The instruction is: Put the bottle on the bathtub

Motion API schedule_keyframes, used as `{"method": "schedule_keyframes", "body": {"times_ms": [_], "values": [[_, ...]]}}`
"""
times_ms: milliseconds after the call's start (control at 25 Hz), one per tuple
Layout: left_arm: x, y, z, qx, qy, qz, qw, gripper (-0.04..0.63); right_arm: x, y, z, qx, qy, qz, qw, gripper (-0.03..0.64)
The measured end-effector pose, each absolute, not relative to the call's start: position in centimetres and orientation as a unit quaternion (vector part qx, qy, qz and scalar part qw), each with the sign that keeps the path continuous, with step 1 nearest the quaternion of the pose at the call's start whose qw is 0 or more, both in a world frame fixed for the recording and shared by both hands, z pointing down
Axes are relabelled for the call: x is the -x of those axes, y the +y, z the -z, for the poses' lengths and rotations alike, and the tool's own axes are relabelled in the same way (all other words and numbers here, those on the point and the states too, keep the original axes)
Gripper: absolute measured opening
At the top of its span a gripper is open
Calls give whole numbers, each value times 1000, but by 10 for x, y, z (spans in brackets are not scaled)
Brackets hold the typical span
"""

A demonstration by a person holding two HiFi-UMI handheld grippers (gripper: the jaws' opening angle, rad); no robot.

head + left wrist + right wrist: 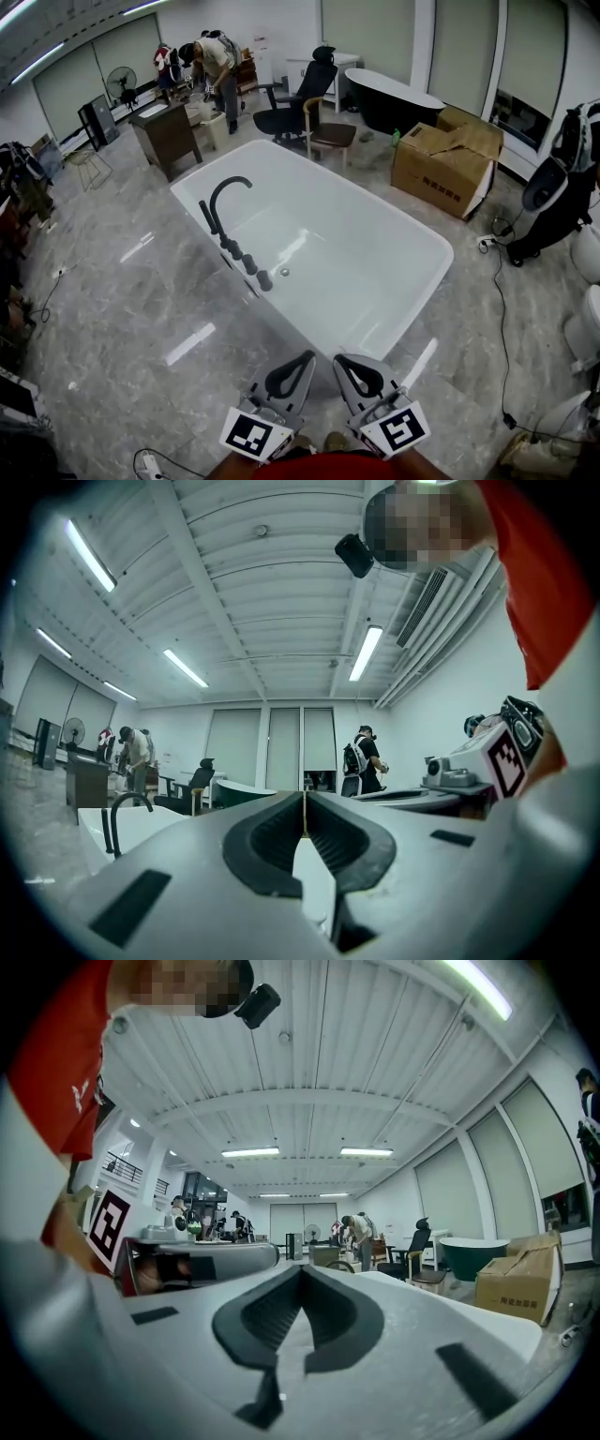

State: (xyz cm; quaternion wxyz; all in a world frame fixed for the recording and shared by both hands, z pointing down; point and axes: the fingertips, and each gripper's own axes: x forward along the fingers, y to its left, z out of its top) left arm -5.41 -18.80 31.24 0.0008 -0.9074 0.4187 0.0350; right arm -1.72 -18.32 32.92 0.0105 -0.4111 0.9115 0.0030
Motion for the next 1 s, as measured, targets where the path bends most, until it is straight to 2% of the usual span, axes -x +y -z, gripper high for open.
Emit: {"method": "schedule_keyframes", "body": {"times_ms": [1000], "values": [[66, -193, -307, 904, 425, -39, 11, 14, 16, -184, -334, 425, 905, -9, -8, 4]]}}
